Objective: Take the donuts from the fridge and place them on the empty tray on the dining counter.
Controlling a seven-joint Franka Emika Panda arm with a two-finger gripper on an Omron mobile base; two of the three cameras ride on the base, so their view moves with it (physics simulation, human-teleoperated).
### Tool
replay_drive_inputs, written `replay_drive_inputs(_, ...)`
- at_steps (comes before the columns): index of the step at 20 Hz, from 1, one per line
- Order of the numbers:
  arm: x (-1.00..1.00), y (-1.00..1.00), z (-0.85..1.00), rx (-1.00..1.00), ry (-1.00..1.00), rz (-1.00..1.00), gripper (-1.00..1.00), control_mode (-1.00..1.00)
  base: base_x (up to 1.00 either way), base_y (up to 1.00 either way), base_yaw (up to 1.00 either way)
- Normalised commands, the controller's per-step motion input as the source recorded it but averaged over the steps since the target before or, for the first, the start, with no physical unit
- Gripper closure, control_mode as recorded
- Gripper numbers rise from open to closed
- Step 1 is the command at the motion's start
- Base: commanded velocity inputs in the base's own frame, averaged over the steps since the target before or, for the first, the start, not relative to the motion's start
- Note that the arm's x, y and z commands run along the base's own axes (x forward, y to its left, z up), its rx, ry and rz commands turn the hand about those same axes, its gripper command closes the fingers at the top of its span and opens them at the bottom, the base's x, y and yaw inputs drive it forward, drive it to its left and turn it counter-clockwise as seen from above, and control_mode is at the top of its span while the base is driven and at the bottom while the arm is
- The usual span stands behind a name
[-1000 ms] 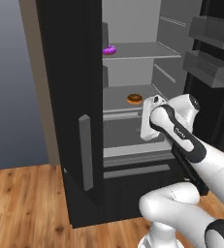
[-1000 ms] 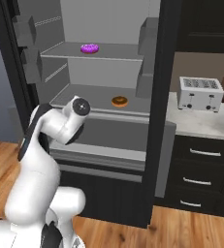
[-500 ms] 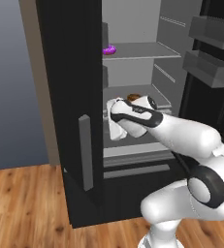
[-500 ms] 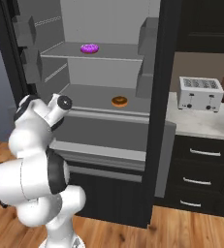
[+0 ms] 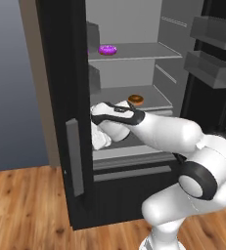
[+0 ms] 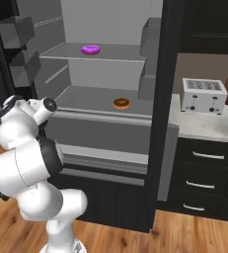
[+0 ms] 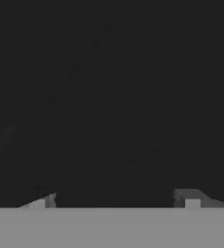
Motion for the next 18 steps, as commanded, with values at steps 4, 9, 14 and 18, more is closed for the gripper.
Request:
replay_drive_inputs(4, -0.38, 1.0, -0.21, -0.02, -0.15, 0.34, -1.0, -1.0, 0.0, 0.0, 0.0)
replay_drive_inputs(9, -0.18, 0.83, -0.04, -0.03, -0.2, 0.23, -1.0, -1.0, 0.0, 0.0, 0.0)
replay_drive_inputs(14, -0.78, -0.66, 0.02, -0.11, -0.3, 0.0, -1.0, -1.0, 0.0, 0.0, 0.0)
replay_drive_inputs(18, -0.63, -1.0, 0.0, -0.04, -0.13, -0.02, -1.0, -1.0, 0.0, 0.0, 0.0)
